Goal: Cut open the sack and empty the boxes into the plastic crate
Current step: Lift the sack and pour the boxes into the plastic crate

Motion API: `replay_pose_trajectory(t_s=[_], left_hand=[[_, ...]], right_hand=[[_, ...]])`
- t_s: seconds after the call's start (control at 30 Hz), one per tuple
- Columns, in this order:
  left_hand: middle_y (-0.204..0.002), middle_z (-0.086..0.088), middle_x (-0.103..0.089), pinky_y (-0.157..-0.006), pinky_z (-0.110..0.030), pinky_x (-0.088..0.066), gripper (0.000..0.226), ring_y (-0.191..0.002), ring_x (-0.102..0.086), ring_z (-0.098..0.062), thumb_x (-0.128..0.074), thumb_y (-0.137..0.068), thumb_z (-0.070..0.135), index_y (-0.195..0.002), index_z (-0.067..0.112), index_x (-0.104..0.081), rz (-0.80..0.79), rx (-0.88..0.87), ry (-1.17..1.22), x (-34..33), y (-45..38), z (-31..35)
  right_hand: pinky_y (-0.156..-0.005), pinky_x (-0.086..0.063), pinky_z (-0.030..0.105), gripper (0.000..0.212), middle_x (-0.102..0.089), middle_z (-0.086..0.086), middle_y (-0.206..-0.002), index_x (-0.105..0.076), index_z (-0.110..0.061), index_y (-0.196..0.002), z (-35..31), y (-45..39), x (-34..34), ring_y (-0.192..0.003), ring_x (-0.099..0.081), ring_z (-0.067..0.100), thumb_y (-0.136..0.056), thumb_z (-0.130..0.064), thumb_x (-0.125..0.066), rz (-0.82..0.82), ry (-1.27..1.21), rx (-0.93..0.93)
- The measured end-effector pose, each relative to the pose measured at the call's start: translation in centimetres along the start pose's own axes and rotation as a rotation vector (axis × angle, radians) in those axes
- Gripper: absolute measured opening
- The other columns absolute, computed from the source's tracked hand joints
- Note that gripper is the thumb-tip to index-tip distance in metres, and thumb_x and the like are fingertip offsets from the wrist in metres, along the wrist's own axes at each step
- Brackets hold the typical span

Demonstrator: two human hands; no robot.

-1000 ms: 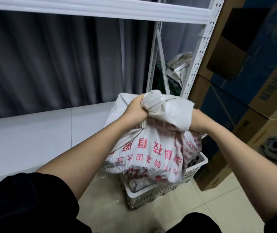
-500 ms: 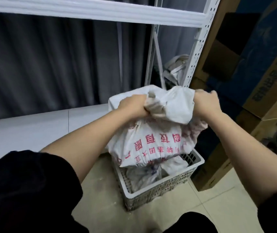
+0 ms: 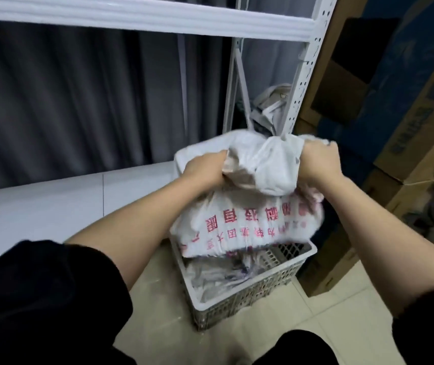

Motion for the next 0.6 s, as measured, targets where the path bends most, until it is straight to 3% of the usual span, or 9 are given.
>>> replay_pose_trajectory(t_s=[0.07,0.13,0.23,0.3,0.37,0.4,0.47,0.5,0.6], left_hand=[[-0.11,-0.009,-0.06,-0.072,-0.037,-0.041,0.025,-0.101,-0.06,-0.033,-0.047,-0.092,0.027,-0.115,0.018,-0.05,0.14,0.003,0.009,1.4,-0.6,0.1],[-0.105,-0.009,-0.058,-0.073,-0.038,-0.039,0.021,-0.097,-0.057,-0.032,-0.045,-0.093,0.018,-0.113,0.015,-0.051,0.331,-0.007,0.069,2.6,0.2,0.3],[-0.116,-0.009,-0.058,-0.077,-0.038,-0.045,0.039,-0.105,-0.058,-0.034,-0.05,-0.088,0.017,-0.126,0.02,-0.045,0.063,0.016,0.026,-0.1,-0.5,0.1],[-0.109,-0.006,-0.059,-0.071,-0.036,-0.043,0.025,-0.097,-0.06,-0.033,-0.047,-0.089,0.021,-0.115,0.021,-0.048,0.143,0.034,0.058,1.0,-0.8,-0.3],[-0.1,-0.002,-0.054,-0.069,-0.036,-0.041,0.015,-0.089,-0.055,-0.028,-0.042,-0.092,0.017,-0.105,0.018,-0.049,0.339,0.029,0.128,2.4,0.2,-0.4],[-0.102,-0.001,-0.054,-0.071,-0.037,-0.042,0.018,-0.091,-0.055,-0.026,-0.043,-0.091,0.016,-0.108,0.017,-0.049,0.321,0.026,0.145,1.9,0.1,-0.4],[-0.116,-0.004,-0.059,-0.078,-0.039,-0.046,0.031,-0.103,-0.058,-0.029,-0.047,-0.089,0.023,-0.12,0.022,-0.047,0.082,0.064,0.139,-0.3,-0.7,-0.8],[-0.118,-0.004,-0.059,-0.08,-0.04,-0.048,0.032,-0.104,-0.059,-0.03,-0.048,-0.089,0.028,-0.12,0.026,-0.047,0.044,0.089,0.165,-0.3,-1.3,-1.2],[-0.102,-0.004,-0.058,-0.071,-0.039,-0.045,0.014,-0.091,-0.058,-0.027,-0.043,-0.092,0.022,-0.105,0.02,-0.049,0.384,0.062,0.152,3.3,-1.4,-1.1]], right_hand=[[-0.074,-0.027,0.038,0.011,-0.052,0.004,-0.081,-0.058,-0.012,-0.082,0.6,0.2,0.8,-0.082,-0.051,0.032,-0.08,-0.022,-0.054,0.098,0.013,-0.028],[-0.081,-0.034,0.044,0.018,-0.057,0.013,-0.091,-0.058,-0.009,-0.088,0.7,0.8,2.7,-0.089,-0.05,0.037,-0.087,-0.02,-0.043,0.251,-0.066,-0.104],[-0.081,-0.032,0.041,0.012,-0.059,0.012,-0.093,-0.058,-0.01,-0.086,-0.5,0.7,1.0,-0.089,-0.051,0.036,-0.086,-0.02,-0.05,0.092,-0.027,-0.023],[-0.075,-0.026,0.037,0.01,-0.05,0.005,-0.08,-0.055,-0.013,-0.08,-0.1,0.6,0.5,-0.081,-0.049,0.031,-0.083,-0.022,-0.053,0.125,0.024,-0.008],[-0.078,-0.029,0.039,0.013,-0.054,0.008,-0.085,-0.056,-0.012,-0.084,0.2,0.6,1.5,-0.086,-0.05,0.032,-0.087,-0.02,-0.045,0.235,-0.027,-0.052],[-0.081,-0.031,0.041,0.015,-0.057,0.011,-0.092,-0.057,-0.01,-0.088,0.0,0.1,1.4,-0.09,-0.051,0.035,-0.088,-0.018,-0.044,0.219,-0.031,-0.051],[-0.084,-0.032,0.043,0.009,-0.059,0.014,-0.097,-0.056,-0.01,-0.085,-1.0,-0.2,0.7,-0.093,-0.052,0.037,-0.086,-0.015,-0.049,0.105,0.042,0.035],[-0.081,-0.032,0.042,0.006,-0.058,0.014,-0.093,-0.053,-0.011,-0.081,-1.2,-0.6,0.7,-0.09,-0.052,0.036,-0.084,-0.015,-0.051,0.118,0.063,0.078],[-0.08,-0.029,0.041,0.024,-0.059,0.013,-0.099,-0.058,-0.01,-0.092,0.0,-0.4,2.5,-0.095,-0.051,0.036,-0.087,-0.023,-0.038,0.311,-0.024,-0.038]])
Point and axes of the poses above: each hand's wrist, its own y-axis away from the middle knuckle, its own x-axis out of the back of the hand, z = x × y, the point moved 8 cm from there along -y, towards the middle knuckle
